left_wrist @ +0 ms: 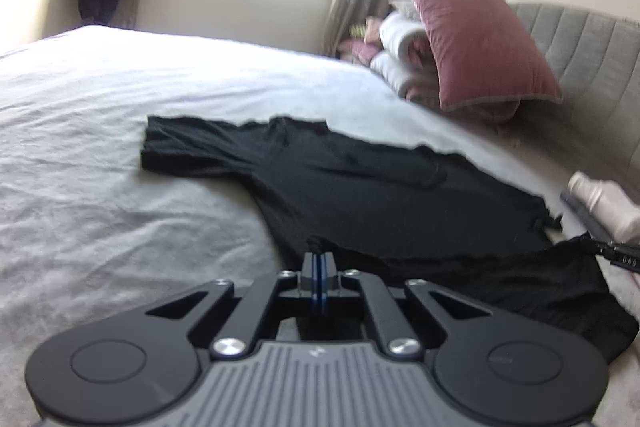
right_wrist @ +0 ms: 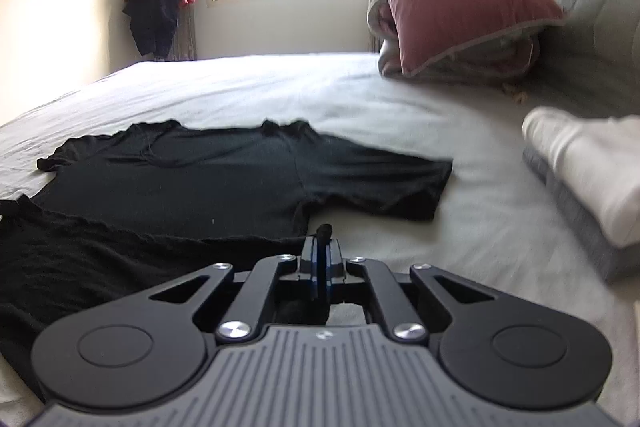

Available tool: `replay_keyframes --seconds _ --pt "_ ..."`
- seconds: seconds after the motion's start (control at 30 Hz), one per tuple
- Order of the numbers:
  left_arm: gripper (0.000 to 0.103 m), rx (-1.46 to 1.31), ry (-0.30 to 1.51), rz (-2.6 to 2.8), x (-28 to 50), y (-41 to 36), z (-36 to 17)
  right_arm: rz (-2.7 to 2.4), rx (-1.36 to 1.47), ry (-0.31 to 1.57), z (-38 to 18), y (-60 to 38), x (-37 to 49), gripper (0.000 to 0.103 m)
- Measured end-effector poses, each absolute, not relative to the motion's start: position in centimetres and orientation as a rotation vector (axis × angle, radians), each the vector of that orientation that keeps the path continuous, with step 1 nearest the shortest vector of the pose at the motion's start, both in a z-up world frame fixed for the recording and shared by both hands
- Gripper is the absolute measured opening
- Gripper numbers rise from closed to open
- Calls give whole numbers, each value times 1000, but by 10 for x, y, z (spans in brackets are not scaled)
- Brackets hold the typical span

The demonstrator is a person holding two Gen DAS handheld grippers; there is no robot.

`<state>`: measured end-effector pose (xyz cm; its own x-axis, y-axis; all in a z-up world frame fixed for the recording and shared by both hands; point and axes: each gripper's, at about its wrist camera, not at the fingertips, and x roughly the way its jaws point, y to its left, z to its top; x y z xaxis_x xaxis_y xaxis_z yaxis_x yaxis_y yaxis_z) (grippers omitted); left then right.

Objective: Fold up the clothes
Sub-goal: 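Open both grippers and release the folded hem onto the shirt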

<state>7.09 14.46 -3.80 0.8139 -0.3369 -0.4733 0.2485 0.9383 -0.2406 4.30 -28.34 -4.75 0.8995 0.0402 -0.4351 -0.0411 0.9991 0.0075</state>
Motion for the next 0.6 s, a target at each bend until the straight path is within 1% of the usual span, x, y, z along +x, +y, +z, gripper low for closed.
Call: replay_keyframes --seconds 0.17,0.37,0.6 --pt "1 -206 478 -294 61 152 -32 38 -1 412 -38 -283 43 3" --pt "1 -210 499 -246 69 154 -36 34 5 424 -40 -281 58 3" --pt "3 -186 604 -209 84 150 -52 17 -37 570 -62 -270 77 4"
